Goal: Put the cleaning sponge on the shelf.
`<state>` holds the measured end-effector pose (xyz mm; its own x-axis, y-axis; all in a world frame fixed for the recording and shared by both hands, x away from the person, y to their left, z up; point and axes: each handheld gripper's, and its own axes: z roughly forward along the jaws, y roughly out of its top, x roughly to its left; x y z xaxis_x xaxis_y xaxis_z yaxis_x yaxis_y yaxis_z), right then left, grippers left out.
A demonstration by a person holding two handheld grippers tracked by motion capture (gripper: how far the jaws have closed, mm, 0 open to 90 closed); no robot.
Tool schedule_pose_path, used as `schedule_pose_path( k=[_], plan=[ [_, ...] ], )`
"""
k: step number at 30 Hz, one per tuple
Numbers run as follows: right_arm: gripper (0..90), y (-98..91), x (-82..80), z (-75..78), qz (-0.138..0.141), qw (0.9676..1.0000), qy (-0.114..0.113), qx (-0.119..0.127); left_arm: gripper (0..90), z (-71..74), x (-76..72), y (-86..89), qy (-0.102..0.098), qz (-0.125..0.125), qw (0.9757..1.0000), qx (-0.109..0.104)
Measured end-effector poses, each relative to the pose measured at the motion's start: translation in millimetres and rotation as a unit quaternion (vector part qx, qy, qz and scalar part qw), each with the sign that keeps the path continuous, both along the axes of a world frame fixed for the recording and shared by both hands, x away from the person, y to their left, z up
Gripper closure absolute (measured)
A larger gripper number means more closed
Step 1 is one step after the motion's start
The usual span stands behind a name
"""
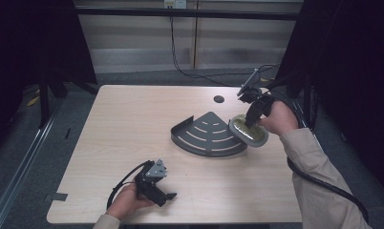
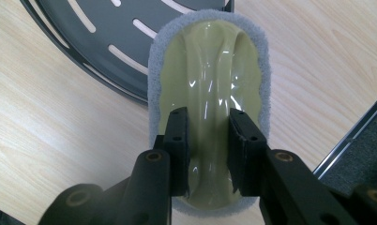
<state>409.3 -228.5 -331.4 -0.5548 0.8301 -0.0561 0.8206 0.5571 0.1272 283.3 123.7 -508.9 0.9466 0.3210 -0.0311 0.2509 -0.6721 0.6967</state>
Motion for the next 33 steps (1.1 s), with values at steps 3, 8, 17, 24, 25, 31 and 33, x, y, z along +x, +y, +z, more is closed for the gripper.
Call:
schedule_pose_path(
  k=[3,8,17,24,25,31,33],
  plan=[
    [71.3,2.6,2.1,0.1,0.002,1.0,0.001,-0.001,0.0,0.0,0.0,0.0,0.0,0.0,1.0,0.0],
    [71.3,2.5,6.6,-1.2,-0.002,1.0,0.002,0.002,0.0,0.0,0.0,0.0,0.0,0.0,1.0,0.0],
    [71.4,2.2,11.5,-2.6,-0.007,1.0,-0.005,0.003,0.0,0.0,0.1,0.0,0.0,0.0,1.0,0.0],
    [71.4,5.2,18.4,-3.0,-0.011,0.9999,-0.004,0.0,0.0,0.1,0.3,0.1,0.0,-0.003,1.0,0.001],
    [71.4,5.2,18.4,-3.0,-0.011,0.9999,-0.004,0.0,0.0,0.1,0.3,0.1,0.0,-0.003,1.0,0.001],
    [71.4,6.6,23.4,-5.5,-0.012,0.9999,-0.004,0.002,0.0,0.0,0.2,0.0,0.0,-0.002,1.0,0.0],
    [71.4,8.1,25.2,-6.1,-0.013,0.9999,-0.003,0.001,0.0,0.0,0.3,0.1,0.0,-0.003,1.0,0.001]
  ],
)
